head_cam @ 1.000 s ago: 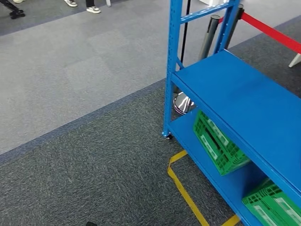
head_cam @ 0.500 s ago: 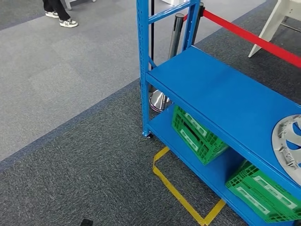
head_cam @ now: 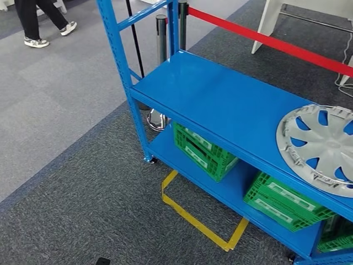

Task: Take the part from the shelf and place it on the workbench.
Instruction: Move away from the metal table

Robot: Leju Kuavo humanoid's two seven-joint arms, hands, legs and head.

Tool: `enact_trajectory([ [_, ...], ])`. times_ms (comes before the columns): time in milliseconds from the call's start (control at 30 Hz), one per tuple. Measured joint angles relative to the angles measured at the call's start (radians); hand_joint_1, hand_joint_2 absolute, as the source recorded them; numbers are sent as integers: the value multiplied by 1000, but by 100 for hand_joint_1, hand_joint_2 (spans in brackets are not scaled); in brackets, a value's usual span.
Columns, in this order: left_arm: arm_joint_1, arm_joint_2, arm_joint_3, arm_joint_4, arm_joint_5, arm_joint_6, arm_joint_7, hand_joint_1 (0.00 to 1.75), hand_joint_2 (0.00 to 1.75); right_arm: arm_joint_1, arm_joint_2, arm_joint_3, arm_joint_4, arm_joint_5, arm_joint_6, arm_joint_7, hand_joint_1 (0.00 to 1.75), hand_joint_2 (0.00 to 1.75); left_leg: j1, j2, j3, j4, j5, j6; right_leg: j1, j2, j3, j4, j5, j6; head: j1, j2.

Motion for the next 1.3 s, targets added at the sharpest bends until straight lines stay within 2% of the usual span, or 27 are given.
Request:
enact_trajectory([
  [67,1,1,2,3,0,0,-2,0,0,-2,0,0,0,1,1,0,0,0,3,-44,-58,135,-67,-3,1,25,-3,0,4,-7,-2,0],
  [100,2,2,4,4,1,-1,-6,0,0,-2,0,0,0,2,1,-1,0,0,3,-50,-86,195,-86,-2,2,40,-4,1,5,-9,-3,0],
  [133,3,3,6,5,2,-3,-13,0,0,-1,0,0,0,3,2,-1,0,0,3,-53,-101,224,-86,1,4,54,-4,1,6,-10,-3,0],
  [167,3,3,9,5,4,-7,-22,0,0,0,0,0,0,4,3,-1,0,0,2,-56,-100,214,-66,4,5,69,-3,1,7,-10,-3,0],
  [200,2,3,11,5,6,-12,-32,0,0,1,0,0,0,5,3,-2,0,0,2,-62,-82,169,-30,9,6,83,-2,1,7,-9,-3,0],
  [267,0,4,16,5,10,-25,-49,0,0,0,0,0,0,5,5,-2,0,0,3,-106,-24,29,40,19,7,110,-2,4,9,-5,-2,0],
  [333,-3,4,20,6,13,-37,-61,0,0,-3,0,0,0,3,7,-2,0,0,3,-143,8,-53,63,24,6,134,-11,6,13,4,-2,0],
  [367,-5,5,21,6,14,-42,-63,0,0,-3,0,0,0,2,9,-2,0,0,2,-143,10,-60,60,25,4,146,-17,6,16,11,-2,0],
  [400,-6,5,22,6,14,-45,-64,0,0,-2,0,0,0,2,11,-2,0,0,2,-132,11,-65,62,27,1,156,-24,4,20,18,-2,0],
  [467,-11,7,26,8,15,-46,-62,0,0,1,0,0,0,2,14,-3,0,0,4,-108,13,-78,71,36,0,128,-41,18,8,27,1,0],
  [500,-12,8,28,10,15,-46,-58,0,0,0,0,0,0,2,16,-4,0,0,6,-94,13,-84,75,41,1,99,-61,52,-14,30,4,0],
  [567,-13,13,35,17,15,-45,-45,0,0,-5,-1,0,0,2,19,-6,0,0,4,-62,11,-87,77,45,0,45,-119,173,-81,37,9,0],
  [600,-13,17,39,21,14,-45,-37,0,0,-6,-1,0,0,1,21,-8,0,0,4,-44,9,-87,76,46,-2,35,-147,235,-107,41,10,0],
  [633,-13,20,42,25,13,-45,-30,0,0,-6,-1,0,0,-1,21,-9,0,0,3,-28,8,-86,76,46,-3,30,-160,270,-115,45,9,0],
  [667,-14,24,44,28,12,-45,-23,0,0,-4,-1,0,0,-3,22,-9,0,0,3,-14,8,-86,75,45,-5,26,-154,268,-106,48,9,0],
  [700,-15,26,45,31,10,-45,-17,0,0,-2,-2,0,0,-6,22,-9,0,0,4,-1,8,-85,74,43,-7,19,-126,226,-81,50,9,0],
  [733,-16,28,45,34,7,-45,-13,0,0,-2,-2,0,0,-9,23,-9,0,0,4,10,9,-83,72,39,-8,3,-84,157,-50,52,10,0],
  [800,-18,31,46,39,2,-46,-5,0,0,-5,-3,-2,0,-16,32,-8,0,0,1,30,11,-77,65,28,-4,-34,-11,36,-17,45,9,0],
  [867,-21,35,46,43,-3,-48,3,0,0,-9,-4,-4,1,-21,40,-5,0,0,-3,46,15,-74,62,17,2,-41,7,2,-17,31,6,0],
  [933,-26,39,46,46,-5,-52,7,0,0,-6,-4,-7,1,-26,43,-3,0,0,0,55,21,-73,58,7,1,-21,6,0,-15,17,4,0],
  [1000,-31,42,46,47,-6,-54,7,0,0,-5,-4,-9,1,-29,45,-1,0,0,5,20,12,-38,28,-5,-2,-2,10,-4,-12,5,2,0],
  [1067,-31,45,46,49,-7,-55,7,0,0,-9,-4,-12,1,-31,46,0,0,0,7,-33,-36,79,-38,-10,-3,20,11,-4,-8,-3,-2,0],
  [1133,-29,49,47,53,-7,-55,7,0,0,-10,-4,-14,1,-31,47,0,0,0,7,-51,-93,201,-83,-9,-1,49,10,-3,-6,-7,-2,0],
  [1167,-27,51,47,55,-7,-56,7,0,0,-10,-4,-15,1,-31,47,0,0,0,7,-53,-103,218,-76,-6,0,64,10,-3,-6,-8,-2,0],
  [1200,-27,52,47,56,-7,-56,7,0,0,-9,-4,-15,1,-31,47,0,0,0,7,-57,-96,195,-49,-3,0,79,12,-3,-6,-8,-2,0],
  [1233,-27,52,47,56,-7,-56,7,0,0,-8,-4,-16,1,-31,48,0,0,0,7,-66,-74,138,-8,1,0,93,13,-2,-6,-7,-2,0],
  [1300,-28,55,48,57,-7,-56,7,0,0,-9,-3,-17,2,-34,50,2,0,0,10,-113,-23,9,57,10,0,119,12,0,-6,-4,-1,0],
])
